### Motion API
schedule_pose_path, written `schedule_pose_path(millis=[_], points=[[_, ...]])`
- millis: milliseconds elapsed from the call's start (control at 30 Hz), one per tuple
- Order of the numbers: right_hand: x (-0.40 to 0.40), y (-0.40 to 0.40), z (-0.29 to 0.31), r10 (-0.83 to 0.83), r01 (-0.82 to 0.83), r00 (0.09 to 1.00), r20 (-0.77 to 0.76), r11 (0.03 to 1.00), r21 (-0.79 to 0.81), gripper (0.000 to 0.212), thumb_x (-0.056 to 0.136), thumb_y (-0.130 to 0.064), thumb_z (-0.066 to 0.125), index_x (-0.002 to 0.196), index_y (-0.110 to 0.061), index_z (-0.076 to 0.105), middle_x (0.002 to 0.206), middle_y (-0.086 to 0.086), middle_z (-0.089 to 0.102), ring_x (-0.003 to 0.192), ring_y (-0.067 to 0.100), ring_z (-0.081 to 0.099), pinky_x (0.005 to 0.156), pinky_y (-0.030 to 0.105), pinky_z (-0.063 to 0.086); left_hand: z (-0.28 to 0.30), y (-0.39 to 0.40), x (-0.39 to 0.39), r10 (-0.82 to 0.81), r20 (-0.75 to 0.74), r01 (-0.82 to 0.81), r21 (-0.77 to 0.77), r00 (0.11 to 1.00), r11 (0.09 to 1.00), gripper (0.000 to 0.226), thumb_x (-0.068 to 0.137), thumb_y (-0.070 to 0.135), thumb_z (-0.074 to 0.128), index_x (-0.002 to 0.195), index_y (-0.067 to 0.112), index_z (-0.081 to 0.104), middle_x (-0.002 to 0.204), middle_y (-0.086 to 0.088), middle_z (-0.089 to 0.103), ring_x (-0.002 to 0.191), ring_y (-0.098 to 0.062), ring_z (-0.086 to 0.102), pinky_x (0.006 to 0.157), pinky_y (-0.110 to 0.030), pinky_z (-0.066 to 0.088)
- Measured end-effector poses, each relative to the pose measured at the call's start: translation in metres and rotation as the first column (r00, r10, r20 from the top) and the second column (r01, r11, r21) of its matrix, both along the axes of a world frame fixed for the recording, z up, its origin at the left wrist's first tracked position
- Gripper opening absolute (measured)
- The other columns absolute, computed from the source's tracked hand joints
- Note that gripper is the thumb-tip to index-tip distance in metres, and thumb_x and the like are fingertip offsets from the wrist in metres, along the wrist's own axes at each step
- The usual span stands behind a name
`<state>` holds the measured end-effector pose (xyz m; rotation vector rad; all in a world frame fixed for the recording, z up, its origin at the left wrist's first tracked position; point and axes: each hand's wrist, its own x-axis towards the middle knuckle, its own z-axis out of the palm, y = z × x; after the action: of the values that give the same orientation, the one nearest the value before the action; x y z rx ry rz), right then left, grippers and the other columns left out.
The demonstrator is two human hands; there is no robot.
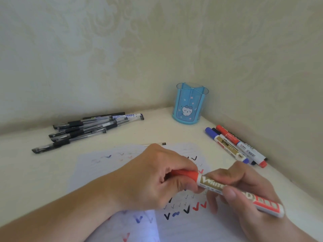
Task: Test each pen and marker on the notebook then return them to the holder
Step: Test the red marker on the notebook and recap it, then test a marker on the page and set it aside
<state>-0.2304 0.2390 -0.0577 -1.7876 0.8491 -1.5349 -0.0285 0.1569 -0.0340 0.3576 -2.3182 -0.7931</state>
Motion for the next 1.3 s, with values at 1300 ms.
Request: schedule_pose_path(millis=[1300], points=[[-0.075,-0.060,0.021,-0.449,0.804,-0.255,-0.856,0.393,-0.446,0.032,0.084,-0.054,0.042,0.091,-0.033,0.064,0.075,-0.004,0.056,0.066,0.029,0.061,0.056,0.035,0.052,0.001,-0.099,0.098,0.970,0.236,-0.973,-0.203,0.060,0.110,0.032,0.093,0.013,0.048,0.115,0.031,0.063,0.123,0.002,0.059,0.119,-0.029,0.039,0.092,-0.040,0.029]])
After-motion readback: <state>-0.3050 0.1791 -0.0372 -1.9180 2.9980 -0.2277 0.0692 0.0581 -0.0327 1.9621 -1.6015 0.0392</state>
